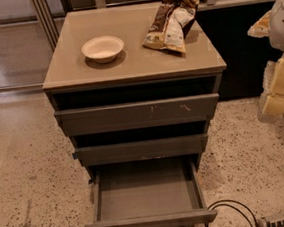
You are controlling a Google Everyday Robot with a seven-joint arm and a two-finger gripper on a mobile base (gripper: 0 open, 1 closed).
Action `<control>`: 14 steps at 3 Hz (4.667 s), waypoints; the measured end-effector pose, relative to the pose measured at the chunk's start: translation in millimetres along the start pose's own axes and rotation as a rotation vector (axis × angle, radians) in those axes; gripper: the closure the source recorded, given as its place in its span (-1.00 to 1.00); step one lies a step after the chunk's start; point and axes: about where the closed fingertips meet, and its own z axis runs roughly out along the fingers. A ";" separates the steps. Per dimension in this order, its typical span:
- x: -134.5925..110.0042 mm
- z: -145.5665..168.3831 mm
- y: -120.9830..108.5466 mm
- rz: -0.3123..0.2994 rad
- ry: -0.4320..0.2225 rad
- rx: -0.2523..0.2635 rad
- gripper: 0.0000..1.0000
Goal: Place brown chip bag into bottom drawer
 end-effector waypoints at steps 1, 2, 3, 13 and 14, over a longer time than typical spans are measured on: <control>0.0 0.0 -0.1 0.000 0.000 0.000 -1.00; -8.5 0.4 -15.7 0.051 -0.085 0.018 -1.00; -18.0 11.0 -50.2 0.208 -0.263 0.028 -1.00; -110.7 207.3 -339.4 1.071 -0.738 0.198 -1.00; -136.9 221.1 -351.5 1.050 -0.753 0.164 -1.00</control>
Offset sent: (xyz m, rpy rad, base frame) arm 0.0439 0.0080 0.0111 0.2357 -0.0665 -0.0801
